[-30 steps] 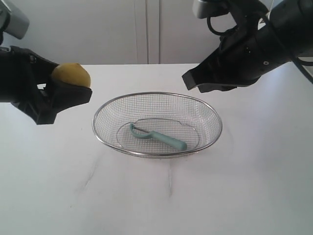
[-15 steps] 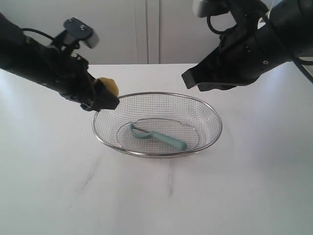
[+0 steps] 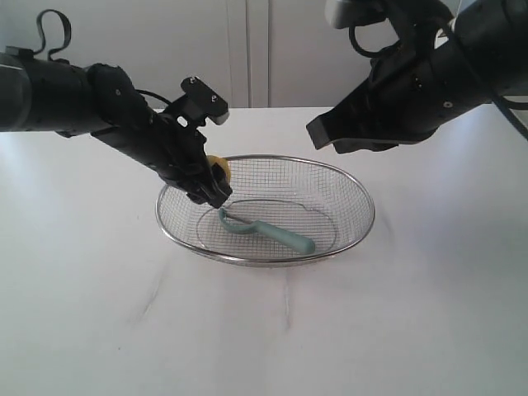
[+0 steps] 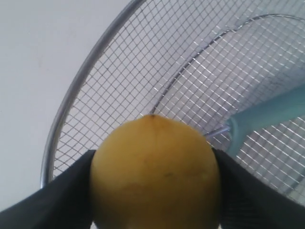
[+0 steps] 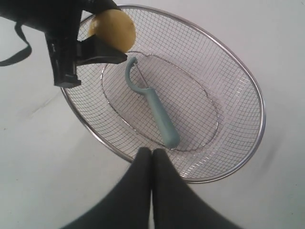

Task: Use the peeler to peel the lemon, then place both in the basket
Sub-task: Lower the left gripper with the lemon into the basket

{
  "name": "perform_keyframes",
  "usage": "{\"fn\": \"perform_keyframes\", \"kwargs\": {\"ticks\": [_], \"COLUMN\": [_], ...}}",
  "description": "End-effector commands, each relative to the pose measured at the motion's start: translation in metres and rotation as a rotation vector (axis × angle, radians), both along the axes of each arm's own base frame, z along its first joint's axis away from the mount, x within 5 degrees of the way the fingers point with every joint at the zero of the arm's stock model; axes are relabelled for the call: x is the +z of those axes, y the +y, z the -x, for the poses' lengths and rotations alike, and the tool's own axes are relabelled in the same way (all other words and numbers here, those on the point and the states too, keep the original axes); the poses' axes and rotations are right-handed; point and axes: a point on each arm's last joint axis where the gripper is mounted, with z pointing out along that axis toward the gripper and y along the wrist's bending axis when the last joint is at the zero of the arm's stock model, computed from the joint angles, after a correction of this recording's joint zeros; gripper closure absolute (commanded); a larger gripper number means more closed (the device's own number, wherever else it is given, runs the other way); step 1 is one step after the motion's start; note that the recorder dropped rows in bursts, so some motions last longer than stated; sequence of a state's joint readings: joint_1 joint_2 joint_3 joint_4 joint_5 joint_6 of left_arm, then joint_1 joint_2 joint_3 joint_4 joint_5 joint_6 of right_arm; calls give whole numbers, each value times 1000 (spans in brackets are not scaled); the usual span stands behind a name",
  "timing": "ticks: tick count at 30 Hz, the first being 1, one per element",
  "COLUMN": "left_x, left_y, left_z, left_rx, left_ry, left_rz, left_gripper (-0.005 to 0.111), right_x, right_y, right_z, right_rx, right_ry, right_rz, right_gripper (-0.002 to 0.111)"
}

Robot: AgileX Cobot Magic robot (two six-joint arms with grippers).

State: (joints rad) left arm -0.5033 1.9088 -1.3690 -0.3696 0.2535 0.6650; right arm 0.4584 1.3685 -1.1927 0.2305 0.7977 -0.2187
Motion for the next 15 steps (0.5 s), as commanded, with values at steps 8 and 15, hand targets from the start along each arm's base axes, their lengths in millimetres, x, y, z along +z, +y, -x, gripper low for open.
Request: {"fn": "perform_keyframes", "kwargs": {"ticks": [8,15], "left_x": [-20,-24], "left_y": [-6,-6], "left_z": [-13,-10], "left_rx": [19,2], "left_ry": [-62,-24], "left_rz": [-6,-20], "left_gripper": [107,82], "right_x": [1,1], "right_y": [-1,-1], "right_z": [1,2], "right_rx": [-3,-2], "right_ry": [-13,-8], "right_rz": [-10,-10], "right_gripper": [108,108]}}
